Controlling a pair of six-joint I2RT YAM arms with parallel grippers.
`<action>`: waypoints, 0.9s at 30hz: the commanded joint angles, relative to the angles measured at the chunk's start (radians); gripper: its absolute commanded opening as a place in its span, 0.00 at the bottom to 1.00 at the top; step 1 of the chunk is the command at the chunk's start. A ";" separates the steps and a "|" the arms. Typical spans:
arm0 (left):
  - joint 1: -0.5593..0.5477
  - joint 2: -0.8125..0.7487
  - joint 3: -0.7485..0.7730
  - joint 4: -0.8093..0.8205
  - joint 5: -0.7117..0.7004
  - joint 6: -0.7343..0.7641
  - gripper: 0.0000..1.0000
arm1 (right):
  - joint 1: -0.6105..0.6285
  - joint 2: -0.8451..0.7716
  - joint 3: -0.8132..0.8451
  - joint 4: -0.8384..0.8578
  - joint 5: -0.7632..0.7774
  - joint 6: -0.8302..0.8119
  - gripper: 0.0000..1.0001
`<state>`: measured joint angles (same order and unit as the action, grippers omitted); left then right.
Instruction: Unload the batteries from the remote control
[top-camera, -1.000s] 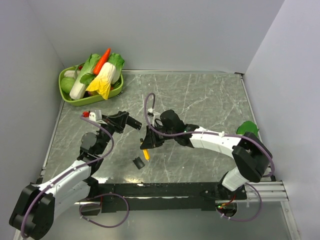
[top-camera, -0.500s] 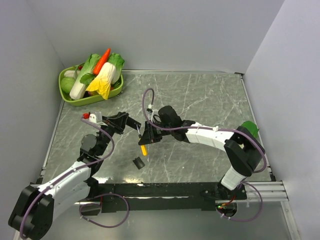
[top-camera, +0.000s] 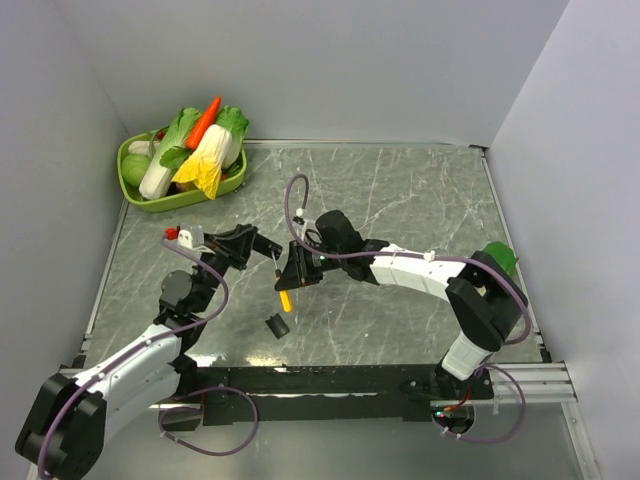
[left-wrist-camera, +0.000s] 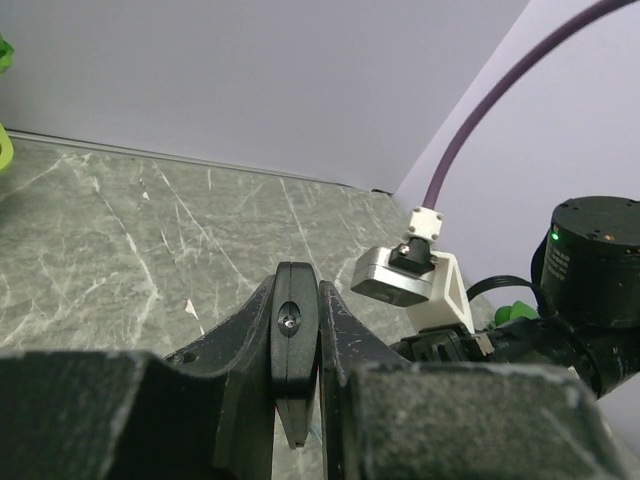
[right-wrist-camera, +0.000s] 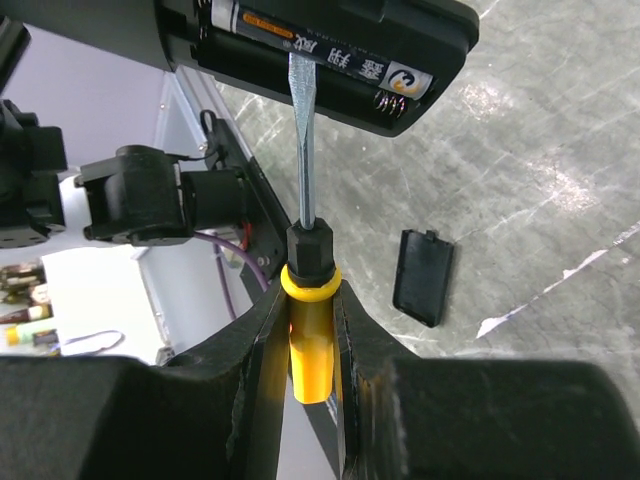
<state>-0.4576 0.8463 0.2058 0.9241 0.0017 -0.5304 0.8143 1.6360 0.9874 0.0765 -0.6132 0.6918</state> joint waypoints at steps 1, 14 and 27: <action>-0.018 -0.033 -0.014 0.062 0.038 0.015 0.01 | -0.015 0.036 0.063 0.078 -0.013 0.049 0.00; -0.021 -0.095 -0.117 0.079 0.003 -0.195 0.01 | -0.027 0.018 -0.096 0.410 0.076 0.219 0.00; -0.021 0.052 -0.169 0.171 0.105 -0.195 0.01 | -0.027 0.127 -0.155 0.422 0.066 0.193 0.00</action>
<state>-0.4599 0.8318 0.0505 0.9688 -0.0734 -0.7013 0.8108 1.7267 0.8299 0.4339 -0.6083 0.8986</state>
